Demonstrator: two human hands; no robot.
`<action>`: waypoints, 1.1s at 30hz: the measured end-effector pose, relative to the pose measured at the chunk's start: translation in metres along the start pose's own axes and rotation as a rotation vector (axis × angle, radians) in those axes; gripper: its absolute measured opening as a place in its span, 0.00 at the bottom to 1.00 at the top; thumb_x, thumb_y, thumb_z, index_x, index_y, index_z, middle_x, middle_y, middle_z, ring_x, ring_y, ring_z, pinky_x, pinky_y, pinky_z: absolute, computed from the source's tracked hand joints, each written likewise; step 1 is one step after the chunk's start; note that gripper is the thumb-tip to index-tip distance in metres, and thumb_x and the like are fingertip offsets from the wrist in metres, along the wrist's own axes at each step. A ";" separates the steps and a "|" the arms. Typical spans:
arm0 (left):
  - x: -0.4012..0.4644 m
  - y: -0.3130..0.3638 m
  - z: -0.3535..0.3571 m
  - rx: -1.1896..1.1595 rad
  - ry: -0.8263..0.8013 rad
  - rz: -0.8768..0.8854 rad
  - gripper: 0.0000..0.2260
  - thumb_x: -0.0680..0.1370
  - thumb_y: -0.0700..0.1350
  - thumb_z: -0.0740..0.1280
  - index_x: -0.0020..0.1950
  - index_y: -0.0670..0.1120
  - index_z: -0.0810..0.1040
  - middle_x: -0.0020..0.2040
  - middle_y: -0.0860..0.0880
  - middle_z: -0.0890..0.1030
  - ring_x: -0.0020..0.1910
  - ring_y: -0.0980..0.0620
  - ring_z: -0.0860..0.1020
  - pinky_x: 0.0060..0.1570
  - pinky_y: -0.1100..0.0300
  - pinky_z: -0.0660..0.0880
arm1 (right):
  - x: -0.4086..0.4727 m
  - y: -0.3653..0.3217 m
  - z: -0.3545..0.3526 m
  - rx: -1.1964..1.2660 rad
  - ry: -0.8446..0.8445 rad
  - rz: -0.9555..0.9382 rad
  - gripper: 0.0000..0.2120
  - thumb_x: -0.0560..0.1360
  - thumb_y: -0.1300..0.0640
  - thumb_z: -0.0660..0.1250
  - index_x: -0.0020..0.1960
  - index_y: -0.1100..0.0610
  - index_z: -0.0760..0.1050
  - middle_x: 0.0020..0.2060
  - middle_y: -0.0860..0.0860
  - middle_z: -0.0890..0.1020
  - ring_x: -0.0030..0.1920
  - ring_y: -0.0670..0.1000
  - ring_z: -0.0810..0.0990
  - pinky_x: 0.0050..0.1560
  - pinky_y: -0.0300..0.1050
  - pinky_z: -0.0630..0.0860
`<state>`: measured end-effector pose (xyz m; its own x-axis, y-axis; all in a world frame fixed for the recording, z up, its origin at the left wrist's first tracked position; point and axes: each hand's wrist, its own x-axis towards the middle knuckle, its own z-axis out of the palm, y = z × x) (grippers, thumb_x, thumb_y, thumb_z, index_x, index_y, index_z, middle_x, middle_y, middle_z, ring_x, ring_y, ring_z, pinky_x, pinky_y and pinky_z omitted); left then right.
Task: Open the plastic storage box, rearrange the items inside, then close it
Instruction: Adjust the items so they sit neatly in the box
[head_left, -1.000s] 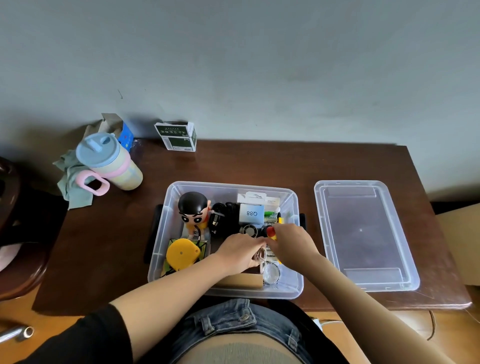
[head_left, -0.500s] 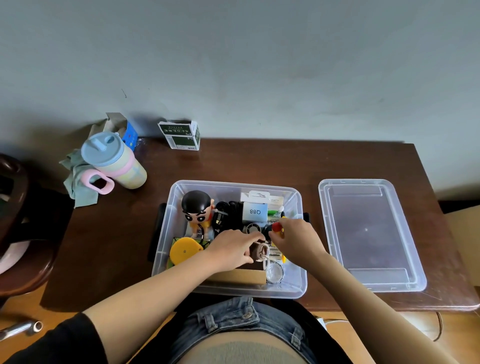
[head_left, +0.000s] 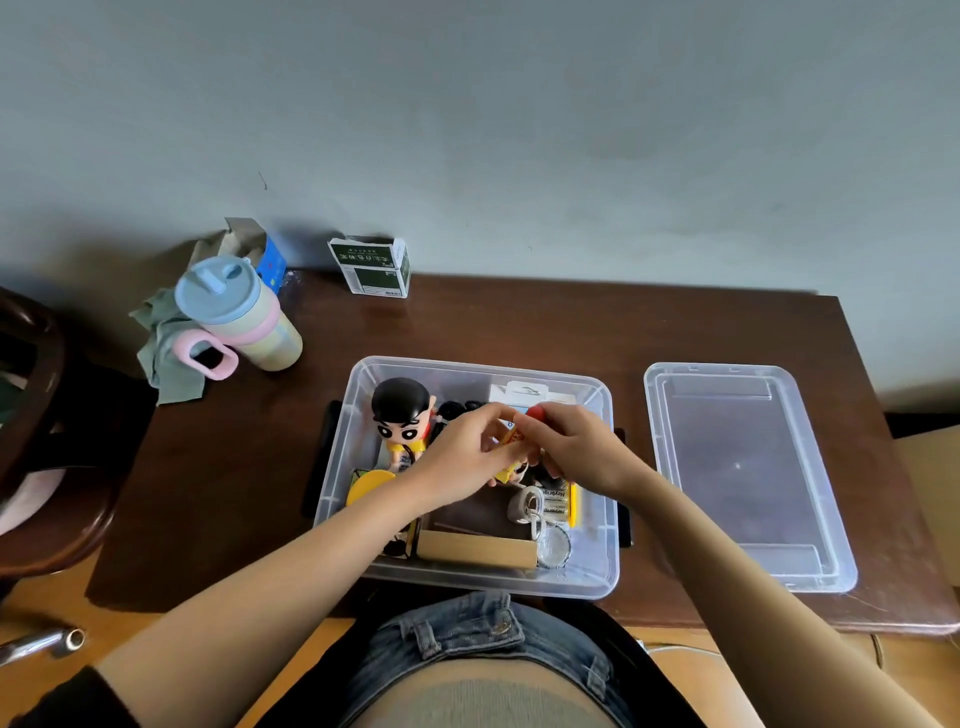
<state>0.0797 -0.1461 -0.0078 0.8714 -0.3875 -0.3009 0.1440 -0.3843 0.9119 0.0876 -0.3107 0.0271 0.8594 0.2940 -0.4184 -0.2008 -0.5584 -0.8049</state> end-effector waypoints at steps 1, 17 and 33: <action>0.000 0.000 -0.002 -0.034 0.015 -0.012 0.09 0.77 0.49 0.69 0.56 0.53 0.75 0.41 0.56 0.80 0.37 0.58 0.79 0.32 0.65 0.74 | 0.002 -0.001 0.000 0.034 -0.025 0.008 0.15 0.80 0.49 0.58 0.41 0.57 0.75 0.30 0.48 0.78 0.25 0.45 0.73 0.27 0.36 0.69; -0.027 -0.008 -0.044 -0.291 0.259 -0.233 0.06 0.83 0.39 0.57 0.58 0.39 0.67 0.42 0.44 0.81 0.35 0.49 0.80 0.35 0.63 0.77 | 0.037 0.043 0.022 -1.268 -0.114 0.091 0.17 0.75 0.47 0.65 0.59 0.56 0.75 0.56 0.53 0.79 0.61 0.54 0.72 0.57 0.44 0.68; -0.039 -0.015 -0.063 -0.253 0.352 -0.230 0.10 0.80 0.33 0.55 0.41 0.42 0.68 0.34 0.43 0.71 0.34 0.50 0.71 0.37 0.60 0.72 | 0.037 0.050 0.026 -1.341 -0.061 0.048 0.08 0.74 0.50 0.65 0.49 0.52 0.78 0.46 0.50 0.82 0.53 0.53 0.75 0.52 0.44 0.66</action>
<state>0.0732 -0.0721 0.0081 0.9029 0.0073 -0.4297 0.4228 -0.1944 0.8851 0.0978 -0.3074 -0.0392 0.8354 0.2673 -0.4803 0.4126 -0.8822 0.2267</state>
